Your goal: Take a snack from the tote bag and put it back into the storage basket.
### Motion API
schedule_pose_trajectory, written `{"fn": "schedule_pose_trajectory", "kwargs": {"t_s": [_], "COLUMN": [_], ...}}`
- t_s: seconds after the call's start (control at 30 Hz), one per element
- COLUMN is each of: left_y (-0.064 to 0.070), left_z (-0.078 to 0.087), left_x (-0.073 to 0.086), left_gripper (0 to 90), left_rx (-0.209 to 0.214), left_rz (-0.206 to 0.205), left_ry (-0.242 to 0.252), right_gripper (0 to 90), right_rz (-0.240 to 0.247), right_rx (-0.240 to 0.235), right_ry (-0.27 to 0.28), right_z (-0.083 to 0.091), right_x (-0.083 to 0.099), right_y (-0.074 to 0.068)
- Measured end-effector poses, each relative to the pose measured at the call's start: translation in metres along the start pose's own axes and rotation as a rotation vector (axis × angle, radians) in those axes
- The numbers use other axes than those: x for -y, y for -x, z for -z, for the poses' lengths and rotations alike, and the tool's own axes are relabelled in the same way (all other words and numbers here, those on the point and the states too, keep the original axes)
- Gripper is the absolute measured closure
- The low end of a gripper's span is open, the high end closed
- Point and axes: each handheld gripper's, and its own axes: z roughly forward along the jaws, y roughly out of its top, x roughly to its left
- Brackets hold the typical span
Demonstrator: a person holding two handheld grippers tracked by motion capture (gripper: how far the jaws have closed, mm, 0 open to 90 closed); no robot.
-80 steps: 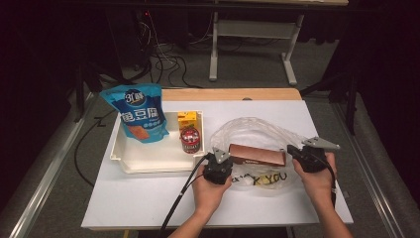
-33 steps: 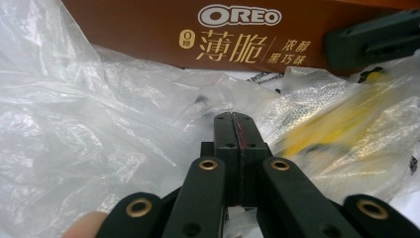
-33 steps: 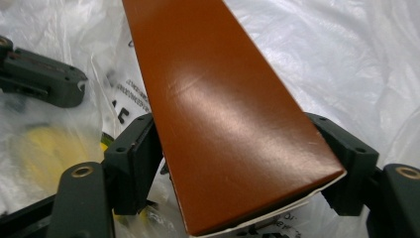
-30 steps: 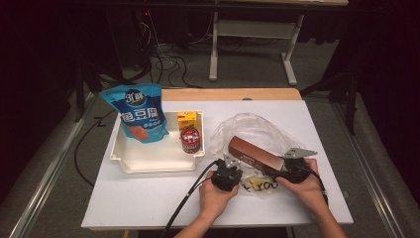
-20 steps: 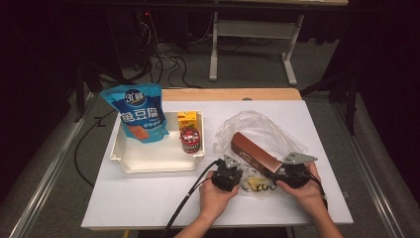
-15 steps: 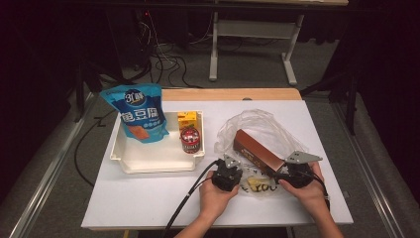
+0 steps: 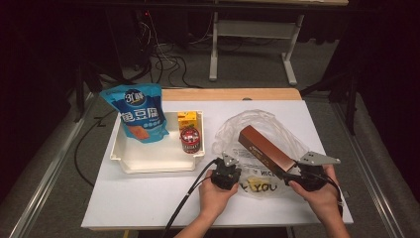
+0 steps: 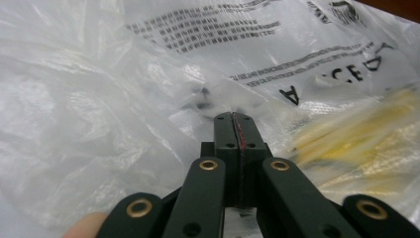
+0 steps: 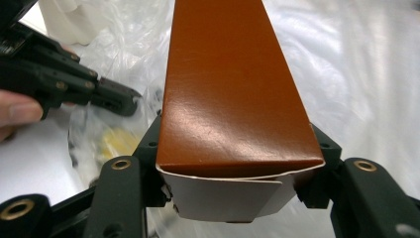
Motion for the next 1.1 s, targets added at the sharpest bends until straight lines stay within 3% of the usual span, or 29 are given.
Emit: {"fn": "schedule_pose_trajectory", "kwargs": {"t_s": [0.2, 0.27, 0.47, 0.67, 0.73, 0.9, 1.1], "left_y": [0.002, 0.005, 0.010, 0.000, -0.005, -0.018, -0.031], "left_z": [0.005, 0.011, 0.032, 0.061, 0.072, 0.094, 0.118], "left_x": [-0.004, -0.009, -0.024, -0.043, -0.050, -0.064, -0.074], "left_gripper": [89.4, 86.0, 74.0, 62.3, 58.9, 39.5, 25.0], "left_rx": [0.018, 0.035, 0.066, 0.109, 0.130, 0.157, 0.224], "left_rz": [-0.010, -0.007, -0.054, -0.023, -0.022, -0.023, -0.022], "left_ry": [0.034, 0.063, 0.123, 0.183, 0.183, 0.160, 0.181], "right_gripper": [44.9, 45.0, 44.9, 44.9, 44.9, 44.8, 44.9], "right_rz": [0.000, 0.009, 0.019, 0.035, 0.036, 0.045, 0.073], "right_rx": [0.000, -0.004, -0.021, -0.042, -0.047, -0.060, -0.086], "right_ry": [0.024, 0.035, 0.052, 0.053, 0.052, 0.050, 0.056], "right_z": [0.015, 0.018, 0.021, 0.019, 0.019, 0.018, 0.019], "right_x": [0.003, 0.002, -0.005, -0.008, -0.009, -0.013, -0.016], "right_y": [-0.004, -0.006, -0.011, -0.016, -0.017, -0.020, -0.023]}}
